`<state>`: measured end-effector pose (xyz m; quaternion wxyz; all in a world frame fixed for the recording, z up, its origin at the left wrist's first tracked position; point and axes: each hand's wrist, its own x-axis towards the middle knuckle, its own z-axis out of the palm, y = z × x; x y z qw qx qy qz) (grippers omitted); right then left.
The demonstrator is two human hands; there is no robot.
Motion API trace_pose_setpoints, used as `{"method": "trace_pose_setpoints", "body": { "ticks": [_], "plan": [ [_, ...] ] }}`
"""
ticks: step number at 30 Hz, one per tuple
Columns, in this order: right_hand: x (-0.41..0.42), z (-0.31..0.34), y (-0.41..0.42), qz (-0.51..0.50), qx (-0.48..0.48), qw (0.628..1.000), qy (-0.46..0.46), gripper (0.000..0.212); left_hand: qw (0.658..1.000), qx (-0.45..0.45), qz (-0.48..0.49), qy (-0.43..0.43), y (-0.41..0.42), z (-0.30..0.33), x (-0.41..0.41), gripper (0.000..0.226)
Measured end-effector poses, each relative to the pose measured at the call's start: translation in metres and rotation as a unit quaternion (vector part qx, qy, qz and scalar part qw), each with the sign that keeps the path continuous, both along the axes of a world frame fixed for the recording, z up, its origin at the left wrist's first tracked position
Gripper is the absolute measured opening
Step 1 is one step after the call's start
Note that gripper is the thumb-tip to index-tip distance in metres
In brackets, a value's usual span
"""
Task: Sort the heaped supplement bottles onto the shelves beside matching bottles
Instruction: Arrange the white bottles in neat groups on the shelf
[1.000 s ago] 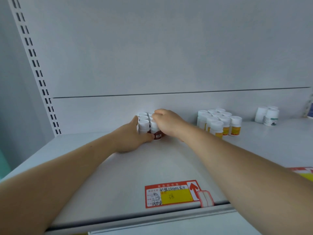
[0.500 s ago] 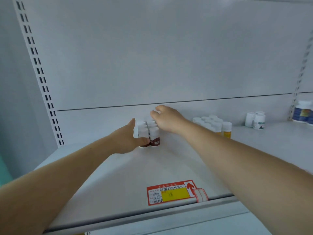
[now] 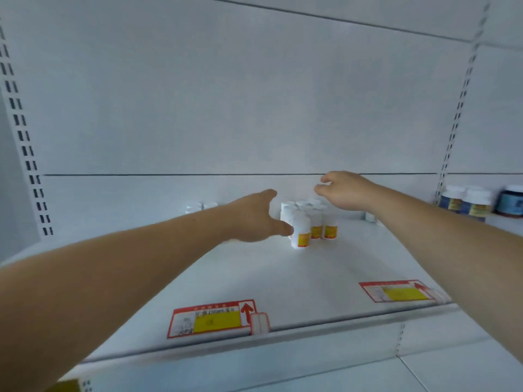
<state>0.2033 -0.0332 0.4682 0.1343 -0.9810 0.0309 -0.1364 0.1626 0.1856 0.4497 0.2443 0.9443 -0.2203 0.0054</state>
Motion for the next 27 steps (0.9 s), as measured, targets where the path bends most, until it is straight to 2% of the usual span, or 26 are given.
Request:
{"method": "trace_pose_setpoints", "body": {
  "ticks": [3, 7, 10, 15, 19, 22, 27],
  "plan": [
    [0.015, -0.018, -0.018, 0.053, 0.032, 0.998, 0.026, 0.058, 0.998, -0.011, 0.035, 0.045, -0.036, -0.015, 0.011, 0.093],
    [0.026, -0.039, -0.025, 0.112, 0.094, 0.987, 0.068, 0.057, 0.99, -0.071, 0.08, 0.092, -0.06, -0.034, 0.024, 0.073],
    [0.029, -0.044, -0.024, 0.137, 0.07, 0.986, 0.069, 0.051, 0.985, -0.122, 0.091, 0.085, -0.07, -0.042, 0.023, 0.055],
    [0.032, -0.048, -0.024, 0.152, 0.078, 0.983, 0.073, 0.052, 0.984, -0.119, 0.109, 0.08, -0.073, -0.046, 0.022, 0.062],
    [0.036, -0.052, -0.023, 0.153, 0.079, 0.983, 0.064, 0.04, 0.986, -0.09, 0.113, 0.087, -0.072, -0.043, 0.025, 0.068],
    [0.037, -0.052, -0.023, 0.153, 0.084, 0.983, 0.062, 0.04, 0.985, -0.096, 0.104, 0.094, -0.074, -0.044, 0.027, 0.075],
    [0.035, -0.052, -0.024, 0.158, 0.101, 0.98, 0.071, 0.047, 0.984, -0.109, 0.105, 0.094, -0.073, -0.047, 0.028, 0.066]
  ]
}}
